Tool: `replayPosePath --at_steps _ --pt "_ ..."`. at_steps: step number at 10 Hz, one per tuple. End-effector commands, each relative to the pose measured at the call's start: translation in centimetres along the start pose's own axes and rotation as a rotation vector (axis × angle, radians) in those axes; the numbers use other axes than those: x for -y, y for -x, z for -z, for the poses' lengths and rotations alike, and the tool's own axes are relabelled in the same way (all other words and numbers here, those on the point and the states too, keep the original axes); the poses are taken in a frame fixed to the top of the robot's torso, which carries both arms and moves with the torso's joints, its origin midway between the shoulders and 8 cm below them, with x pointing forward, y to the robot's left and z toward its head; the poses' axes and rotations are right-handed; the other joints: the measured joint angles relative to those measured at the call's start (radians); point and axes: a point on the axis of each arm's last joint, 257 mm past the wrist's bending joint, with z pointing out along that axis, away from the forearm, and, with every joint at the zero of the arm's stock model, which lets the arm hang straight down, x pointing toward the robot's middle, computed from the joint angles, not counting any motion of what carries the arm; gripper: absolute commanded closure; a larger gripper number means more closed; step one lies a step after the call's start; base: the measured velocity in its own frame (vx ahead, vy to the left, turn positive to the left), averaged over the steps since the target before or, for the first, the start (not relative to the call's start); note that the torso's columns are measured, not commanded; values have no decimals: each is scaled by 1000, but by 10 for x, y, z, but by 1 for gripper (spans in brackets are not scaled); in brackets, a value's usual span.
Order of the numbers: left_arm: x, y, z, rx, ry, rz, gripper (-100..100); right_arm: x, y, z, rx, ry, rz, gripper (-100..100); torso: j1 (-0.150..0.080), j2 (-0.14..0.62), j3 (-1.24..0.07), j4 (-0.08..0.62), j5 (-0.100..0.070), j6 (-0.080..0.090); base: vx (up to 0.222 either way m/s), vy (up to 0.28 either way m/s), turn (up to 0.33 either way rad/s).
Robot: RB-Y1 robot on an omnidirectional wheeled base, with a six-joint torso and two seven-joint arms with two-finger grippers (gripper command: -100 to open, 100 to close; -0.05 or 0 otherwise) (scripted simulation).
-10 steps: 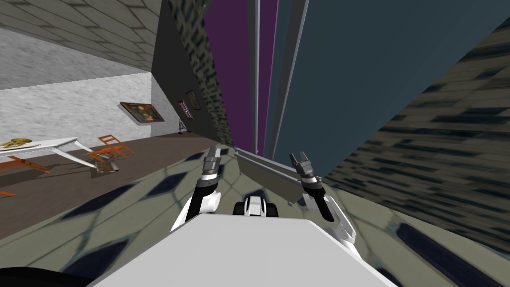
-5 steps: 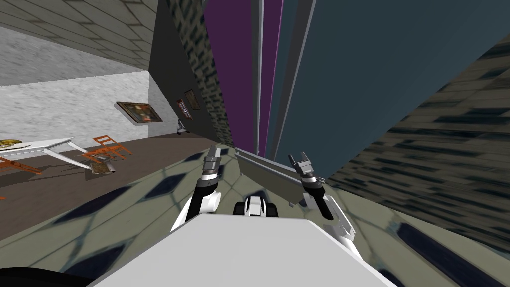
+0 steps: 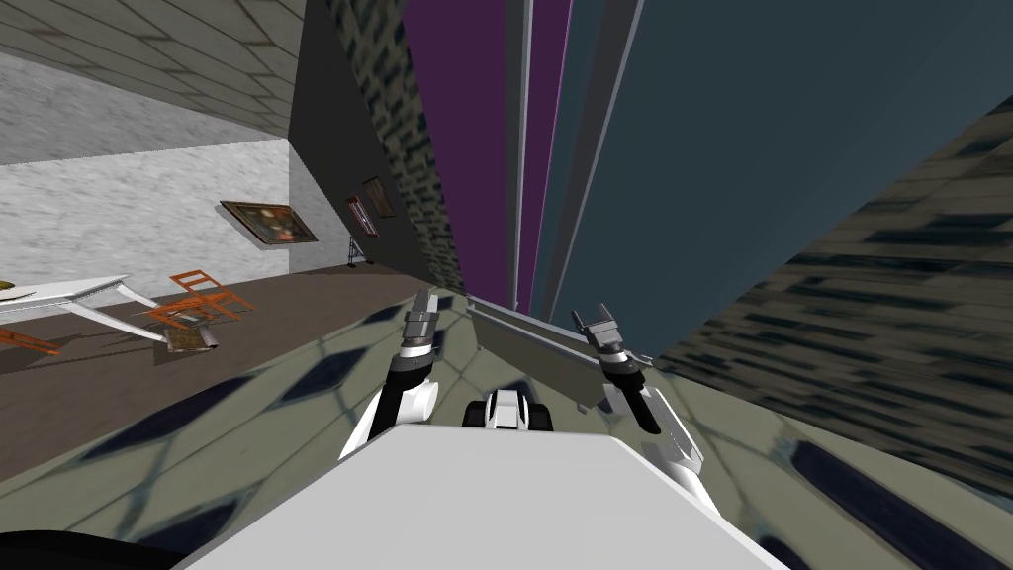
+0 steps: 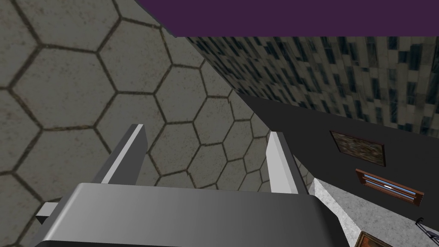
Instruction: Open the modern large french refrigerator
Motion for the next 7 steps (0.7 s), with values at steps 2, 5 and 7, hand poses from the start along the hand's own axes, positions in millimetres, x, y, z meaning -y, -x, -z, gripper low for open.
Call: replayPosePath --at_steps 2,5,7 --pt "0 0 0 0 0 0 0 7 -18 8 -35 17 150 -100 0 0 0 0 0 0 34 47 -26" --pt "0 0 0 0 0 0 0 10 -27 12 -53 26 245 -100 1 -1 -1 0 0 0 44 46 -25" --pt "0 0 0 0 0 0 0 13 -36 17 -71 34 312 -100 0 0 0 0 0 0 38 41 -29"
